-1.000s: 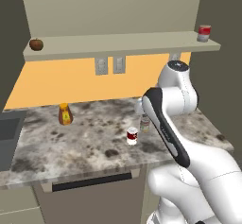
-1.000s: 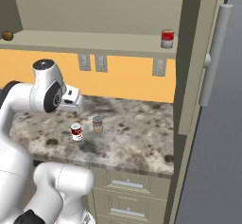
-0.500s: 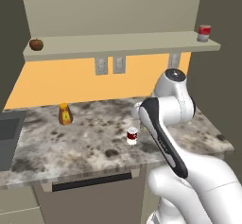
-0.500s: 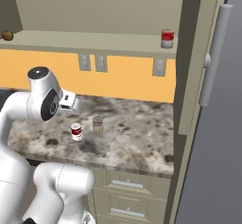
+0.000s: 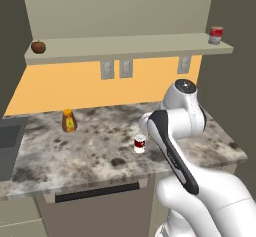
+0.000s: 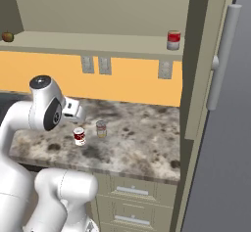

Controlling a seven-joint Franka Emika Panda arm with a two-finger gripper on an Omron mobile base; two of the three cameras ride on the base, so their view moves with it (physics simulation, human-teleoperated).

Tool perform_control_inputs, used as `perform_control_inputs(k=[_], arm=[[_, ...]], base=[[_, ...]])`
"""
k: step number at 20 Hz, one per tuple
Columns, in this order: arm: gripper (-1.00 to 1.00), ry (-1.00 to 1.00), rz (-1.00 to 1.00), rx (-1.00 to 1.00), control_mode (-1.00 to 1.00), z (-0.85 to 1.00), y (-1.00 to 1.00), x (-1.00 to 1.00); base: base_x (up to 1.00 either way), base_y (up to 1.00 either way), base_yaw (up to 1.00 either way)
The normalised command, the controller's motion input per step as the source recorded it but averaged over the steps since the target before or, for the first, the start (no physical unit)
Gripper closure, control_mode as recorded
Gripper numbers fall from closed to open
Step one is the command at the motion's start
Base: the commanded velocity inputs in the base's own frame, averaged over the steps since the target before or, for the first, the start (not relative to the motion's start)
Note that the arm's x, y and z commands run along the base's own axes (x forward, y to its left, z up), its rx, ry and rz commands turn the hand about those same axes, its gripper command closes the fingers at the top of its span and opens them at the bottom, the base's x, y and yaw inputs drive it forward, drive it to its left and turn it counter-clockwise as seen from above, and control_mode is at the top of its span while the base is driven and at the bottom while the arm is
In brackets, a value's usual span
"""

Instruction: Pick the cans from the counter and place them in their designated side in the cabinet.

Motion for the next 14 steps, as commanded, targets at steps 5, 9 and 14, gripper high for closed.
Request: perform_control_inputs(k=[5,9,14], arm=[[-1.0,-0.02,0.0,0.0,-1.0,-0.12,0.01,0.0],[-1.0,0.0,0.0,0.01,-1.0,-0.1,0.05,0.0],[-1.0,0.0,0.0,0.01,-1.0,-0.06,0.08,0.06]], base=[[0.0,0.0,0.0],[0.0,0.0,0.0],[0.0,0.0,0.0]])
